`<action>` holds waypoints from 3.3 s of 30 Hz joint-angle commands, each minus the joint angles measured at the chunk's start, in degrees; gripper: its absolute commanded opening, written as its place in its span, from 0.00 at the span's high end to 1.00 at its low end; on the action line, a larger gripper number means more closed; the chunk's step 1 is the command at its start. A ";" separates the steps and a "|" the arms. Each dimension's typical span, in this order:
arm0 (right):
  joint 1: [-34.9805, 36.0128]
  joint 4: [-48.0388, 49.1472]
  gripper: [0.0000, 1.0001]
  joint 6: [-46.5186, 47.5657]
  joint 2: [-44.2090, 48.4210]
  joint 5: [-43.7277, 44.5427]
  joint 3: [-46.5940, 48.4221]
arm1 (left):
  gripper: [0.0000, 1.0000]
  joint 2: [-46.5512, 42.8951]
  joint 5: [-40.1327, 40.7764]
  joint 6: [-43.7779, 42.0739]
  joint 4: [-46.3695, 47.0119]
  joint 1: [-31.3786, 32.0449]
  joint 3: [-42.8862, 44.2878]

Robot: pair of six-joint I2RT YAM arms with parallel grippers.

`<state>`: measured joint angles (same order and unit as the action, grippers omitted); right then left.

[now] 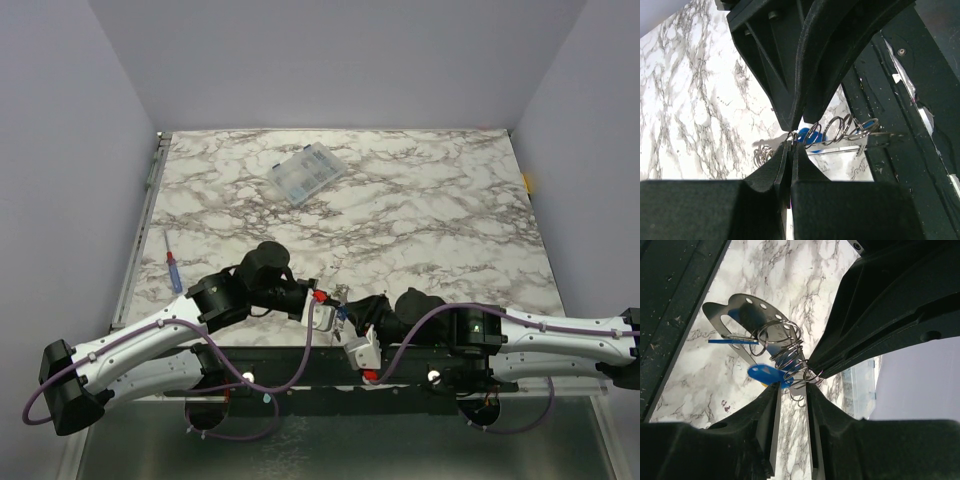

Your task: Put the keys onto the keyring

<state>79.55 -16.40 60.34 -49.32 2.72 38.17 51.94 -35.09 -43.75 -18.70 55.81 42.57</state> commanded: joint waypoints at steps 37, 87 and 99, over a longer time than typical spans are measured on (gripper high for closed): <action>-1.32 21.51 0.44 -44.96 9.04 27.42 1.28 | 1.00 -9.42 3.91 1.83 17.68 -1.17 -8.96; -34.45 34.07 0.65 -62.60 -6.69 -49.73 2.45 | 1.00 -20.70 5.19 22.39 47.88 -3.31 -22.00; -34.46 33.42 0.69 -62.98 -9.34 -54.22 3.40 | 1.00 -20.97 7.44 22.46 48.84 -3.30 -22.25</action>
<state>45.17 16.56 -2.15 -57.58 -48.60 40.62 31.92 -28.01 -21.85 26.13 52.58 20.71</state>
